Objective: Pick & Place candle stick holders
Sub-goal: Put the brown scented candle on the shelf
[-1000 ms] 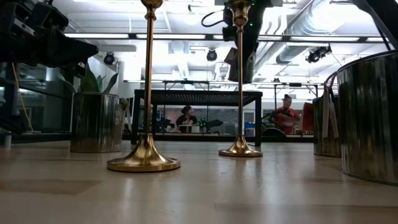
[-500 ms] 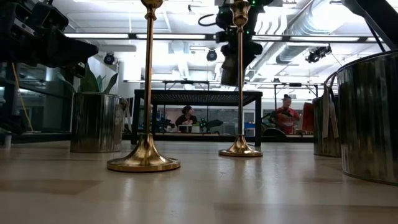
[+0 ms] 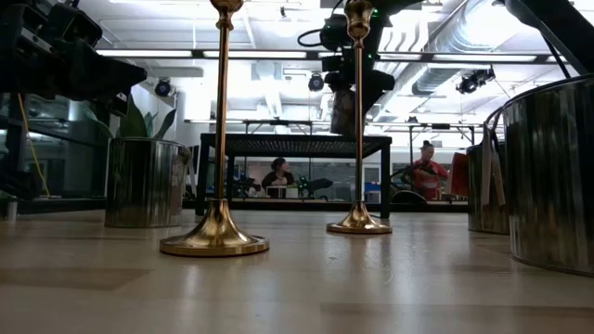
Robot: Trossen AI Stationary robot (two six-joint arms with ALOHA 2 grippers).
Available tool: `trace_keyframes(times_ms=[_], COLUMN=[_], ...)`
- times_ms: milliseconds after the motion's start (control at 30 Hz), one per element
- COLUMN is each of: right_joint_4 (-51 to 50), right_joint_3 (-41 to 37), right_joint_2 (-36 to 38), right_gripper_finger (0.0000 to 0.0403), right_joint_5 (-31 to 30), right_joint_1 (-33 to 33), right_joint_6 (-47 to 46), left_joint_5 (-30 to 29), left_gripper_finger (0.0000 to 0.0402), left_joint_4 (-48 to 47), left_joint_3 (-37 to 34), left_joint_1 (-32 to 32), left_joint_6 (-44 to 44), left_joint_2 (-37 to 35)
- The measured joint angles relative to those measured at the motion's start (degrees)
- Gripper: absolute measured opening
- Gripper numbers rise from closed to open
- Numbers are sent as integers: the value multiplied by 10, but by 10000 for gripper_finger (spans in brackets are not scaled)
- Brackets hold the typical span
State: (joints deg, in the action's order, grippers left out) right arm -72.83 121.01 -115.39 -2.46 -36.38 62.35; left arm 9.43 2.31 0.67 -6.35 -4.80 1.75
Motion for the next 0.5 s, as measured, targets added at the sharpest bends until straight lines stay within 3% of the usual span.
trace_keyframes(times_ms=[500], right_joint_4=[4], right_joint_3=[0], right_joint_2=[-25], right_gripper_finger=[351], right_joint_5=[-6], right_joint_1=[-13], right_joint_6=[31], left_joint_5=[0], left_gripper_finger=[0], left_joint_4=[0], left_joint_3=[0], left_joint_1=[0], left_joint_6=[0], left_joint_2=[0])
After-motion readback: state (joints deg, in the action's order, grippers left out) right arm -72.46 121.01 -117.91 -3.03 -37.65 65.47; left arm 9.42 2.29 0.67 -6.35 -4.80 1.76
